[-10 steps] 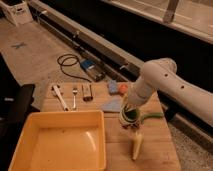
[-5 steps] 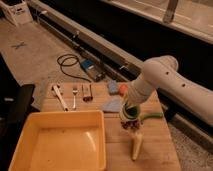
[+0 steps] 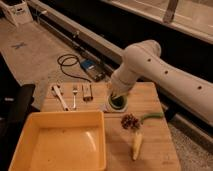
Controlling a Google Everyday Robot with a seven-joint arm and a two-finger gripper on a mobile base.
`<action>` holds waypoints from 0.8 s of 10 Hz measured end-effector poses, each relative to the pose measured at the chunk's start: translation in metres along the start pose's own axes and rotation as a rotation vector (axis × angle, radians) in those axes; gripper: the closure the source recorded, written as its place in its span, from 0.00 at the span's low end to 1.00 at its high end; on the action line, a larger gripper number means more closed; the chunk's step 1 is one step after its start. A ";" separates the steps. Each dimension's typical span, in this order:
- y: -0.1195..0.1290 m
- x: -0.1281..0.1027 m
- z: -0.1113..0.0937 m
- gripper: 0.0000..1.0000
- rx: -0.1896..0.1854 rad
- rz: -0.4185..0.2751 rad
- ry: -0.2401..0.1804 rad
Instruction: Stack cups into tray
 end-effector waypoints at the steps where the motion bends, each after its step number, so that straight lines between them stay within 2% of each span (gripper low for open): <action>1: -0.008 -0.021 0.006 1.00 -0.011 -0.056 0.005; 3: -0.014 -0.059 0.021 1.00 -0.044 -0.156 0.008; 4: -0.014 -0.083 0.033 1.00 -0.075 -0.218 0.001; 6: -0.001 -0.116 0.057 1.00 -0.142 -0.313 -0.022; 7: 0.003 -0.124 0.061 1.00 -0.156 -0.335 -0.028; 8: 0.004 -0.121 0.061 1.00 -0.158 -0.335 -0.022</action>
